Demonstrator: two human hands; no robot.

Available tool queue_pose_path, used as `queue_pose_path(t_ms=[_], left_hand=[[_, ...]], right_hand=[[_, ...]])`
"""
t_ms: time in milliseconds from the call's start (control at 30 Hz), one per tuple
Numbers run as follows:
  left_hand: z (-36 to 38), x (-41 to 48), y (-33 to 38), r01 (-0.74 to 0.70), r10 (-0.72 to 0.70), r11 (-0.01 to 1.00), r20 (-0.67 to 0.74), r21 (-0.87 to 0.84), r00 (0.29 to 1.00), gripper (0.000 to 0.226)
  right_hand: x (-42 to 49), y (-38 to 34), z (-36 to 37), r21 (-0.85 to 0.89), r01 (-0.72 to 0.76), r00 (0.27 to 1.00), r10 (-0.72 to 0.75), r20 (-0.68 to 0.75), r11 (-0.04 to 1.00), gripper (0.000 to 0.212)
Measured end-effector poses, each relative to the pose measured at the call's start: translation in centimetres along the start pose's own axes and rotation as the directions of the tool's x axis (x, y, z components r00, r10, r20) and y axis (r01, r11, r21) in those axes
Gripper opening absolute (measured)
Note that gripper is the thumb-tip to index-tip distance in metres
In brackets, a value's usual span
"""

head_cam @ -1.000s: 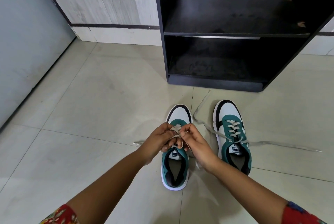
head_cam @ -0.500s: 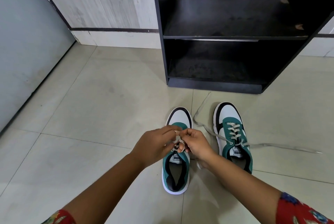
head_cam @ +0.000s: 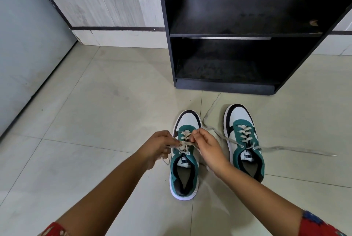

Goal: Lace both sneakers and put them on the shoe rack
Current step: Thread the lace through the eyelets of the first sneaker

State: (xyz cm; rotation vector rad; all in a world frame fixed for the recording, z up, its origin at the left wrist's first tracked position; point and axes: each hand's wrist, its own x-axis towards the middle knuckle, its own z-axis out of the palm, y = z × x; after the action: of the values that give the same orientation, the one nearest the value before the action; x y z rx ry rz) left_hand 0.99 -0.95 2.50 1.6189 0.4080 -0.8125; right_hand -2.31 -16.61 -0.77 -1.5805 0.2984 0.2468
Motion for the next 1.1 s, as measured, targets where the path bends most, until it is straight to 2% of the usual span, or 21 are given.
queue_pose_path(t_ms=[67,133,200,267,333,400,467,567,633,733,833,967,1033,1100], left_hand=[[-0.3,0.1,-0.3,0.04,-0.042,0.996,-0.012,-0.085,0.999,0.029],[0.0,0.0,-0.7,0.043,-0.045,0.991,-0.018,-0.125,0.999,0.029],[0.4,-0.1,-0.9,0.022,-0.026,0.993,-0.027,-0.119,0.999,0.026],[0.5,-0.2,-1.0,-0.01,0.007,0.998,-0.047,-0.066,0.999,0.022],[0.4,-0.3,-0.8,-0.045,0.044,0.999,-0.064,-0.007,0.997,0.019],[0.1,-0.3,-0.8,-0.067,0.068,0.998,-0.049,0.006,0.996,0.017],[0.0,-0.3,-1.1,-0.059,0.059,0.998,0.001,-0.014,0.998,0.014],[0.0,-0.1,-1.8,0.017,-0.016,0.998,0.013,-0.054,1.0,0.012],[-0.5,0.0,-2.2,0.105,-0.104,0.976,0.013,-0.19,0.994,0.018],[-1.5,0.2,-2.7,0.254,-0.225,0.85,0.118,-0.461,0.967,0.025],[-1.7,0.5,-3.1,0.28,-0.245,0.836,0.135,-0.473,0.96,0.026],[-1.1,0.8,-3.2,0.302,-0.239,0.838,0.191,-0.455,0.952,0.027],[-1.3,0.9,-3.3,0.303,-0.222,0.815,0.217,-0.493,0.951,0.029],[-1.6,1.2,-3.5,0.295,-0.198,0.741,0.224,-0.603,0.954,0.033]], right_hand=[[-0.8,0.2,-0.7,-0.206,0.111,0.989,-0.129,-0.077,0.972,0.026],[-1.8,0.3,-0.6,-0.294,0.1,0.987,-0.132,-0.092,0.951,0.036],[-2.2,0.2,-0.1,-0.229,0.004,0.998,-0.016,-0.054,0.973,0.029],[-2.3,-0.3,0.4,-0.05,-0.092,0.996,0.092,-0.003,0.994,0.018],[-2.1,-0.9,0.4,0.11,-0.177,0.984,0.176,0.016,0.978,0.009],[-2.1,-1.3,0.1,0.212,-0.234,0.971,0.238,0.01,0.949,0.01],[-2.2,-1.3,-0.1,0.214,-0.287,0.958,0.282,0.056,0.934,0.008],[-2.5,-0.8,-0.5,0.093,-0.362,0.929,0.351,0.119,0.927,0.007],[-2.6,-0.5,-1.0,0.124,-0.381,0.924,0.371,0.095,0.916,0.013],[-2.5,0.3,-1.8,0.271,-0.38,0.925,0.37,0.087,0.884,0.035],[-2.4,0.8,-2.1,0.434,-0.364,0.931,0.336,0.144,0.824,0.037],[-2.1,0.3,-1.9,0.628,-0.4,0.916,0.27,0.297,0.668,0.032],[-2.0,0.3,-1.9,0.567,-0.408,0.912,0.288,0.293,0.715,0.033],[-1.7,0.5,-1.9,0.408,-0.37,0.925,0.293,0.241,0.835,0.031]])
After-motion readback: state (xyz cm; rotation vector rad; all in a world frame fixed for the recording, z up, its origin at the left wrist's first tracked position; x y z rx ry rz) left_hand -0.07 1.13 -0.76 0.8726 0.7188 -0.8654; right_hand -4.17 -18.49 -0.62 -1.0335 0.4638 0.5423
